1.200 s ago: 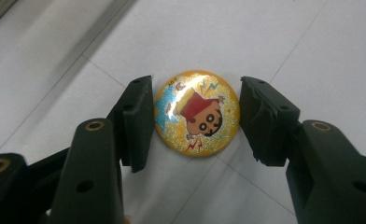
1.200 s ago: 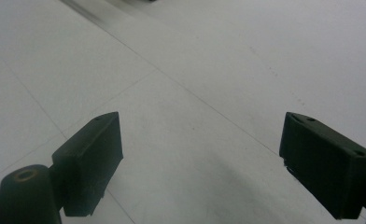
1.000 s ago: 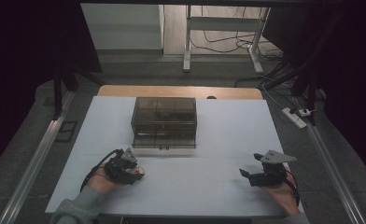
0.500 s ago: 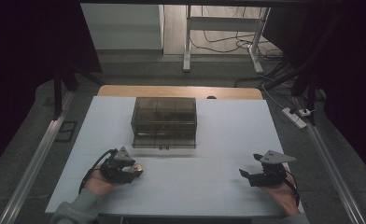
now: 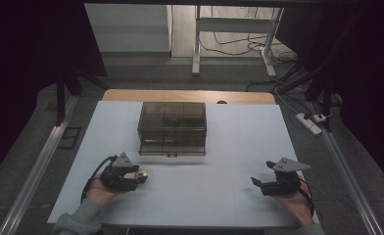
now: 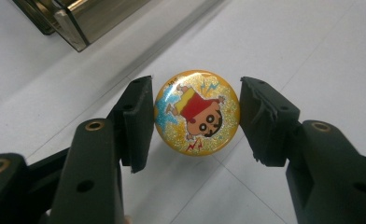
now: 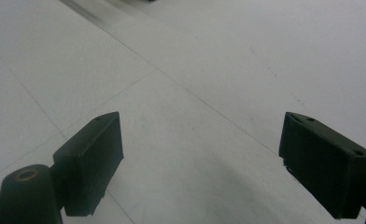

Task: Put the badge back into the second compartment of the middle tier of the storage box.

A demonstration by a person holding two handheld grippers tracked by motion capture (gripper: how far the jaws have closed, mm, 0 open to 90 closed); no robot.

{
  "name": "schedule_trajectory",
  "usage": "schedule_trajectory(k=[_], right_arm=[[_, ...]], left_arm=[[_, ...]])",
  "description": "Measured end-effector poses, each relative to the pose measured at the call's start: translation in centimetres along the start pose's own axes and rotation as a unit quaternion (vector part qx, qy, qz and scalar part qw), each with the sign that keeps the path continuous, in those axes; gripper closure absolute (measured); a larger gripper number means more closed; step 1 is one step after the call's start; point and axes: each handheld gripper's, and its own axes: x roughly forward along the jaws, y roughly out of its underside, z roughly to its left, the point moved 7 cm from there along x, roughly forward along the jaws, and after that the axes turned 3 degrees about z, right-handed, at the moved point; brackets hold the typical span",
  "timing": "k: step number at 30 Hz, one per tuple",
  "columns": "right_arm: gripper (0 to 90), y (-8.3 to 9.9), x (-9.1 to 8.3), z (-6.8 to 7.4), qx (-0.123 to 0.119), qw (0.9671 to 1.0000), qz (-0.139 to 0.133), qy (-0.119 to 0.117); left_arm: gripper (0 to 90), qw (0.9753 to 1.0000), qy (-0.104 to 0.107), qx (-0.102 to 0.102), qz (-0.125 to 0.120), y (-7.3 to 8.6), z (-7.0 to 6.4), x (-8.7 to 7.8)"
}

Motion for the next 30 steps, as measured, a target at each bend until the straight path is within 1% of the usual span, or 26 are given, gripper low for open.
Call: schedule_trajectory(k=[6,12,15,19,22,30], right_arm=[[13.6,0.0,0.0,0.0,0.001,1.0,-0.002,-0.002],[13.6,-0.1,0.0,0.0,0.001,1.0,-0.003,0.0],[13.6,-0.1,-0.1,0.0,0.001,1.0,-0.004,0.0],[13.7,-0.1,-0.1,0.0,0.001,1.0,-0.004,0.0],[13.7,-0.1,-0.1,0.0,0.001,1.0,-0.004,0.0],[13.7,-0.1,-0.1,0.0,0.001,1.0,-0.003,0.001]], left_arm=[[46.9,1.0,0.003,-0.003,-0.004,0.0,0.1,-0.1],[46.9,0.9998,0.001,-0.007,-0.017,-0.2,0.2,-0.4],[46.9,0.9994,-0.005,-0.012,-0.032,-0.4,0.3,-0.7],[46.9,0.9985,-0.008,-0.02,-0.051,-0.6,0.5,-1.1],[46.9,0.9974,-0.008,-0.026,-0.066,-0.8,0.6,-1.4],[46.9,0.9947,-0.014,-0.036,-0.095,-1.1,0.9,-2.0]])
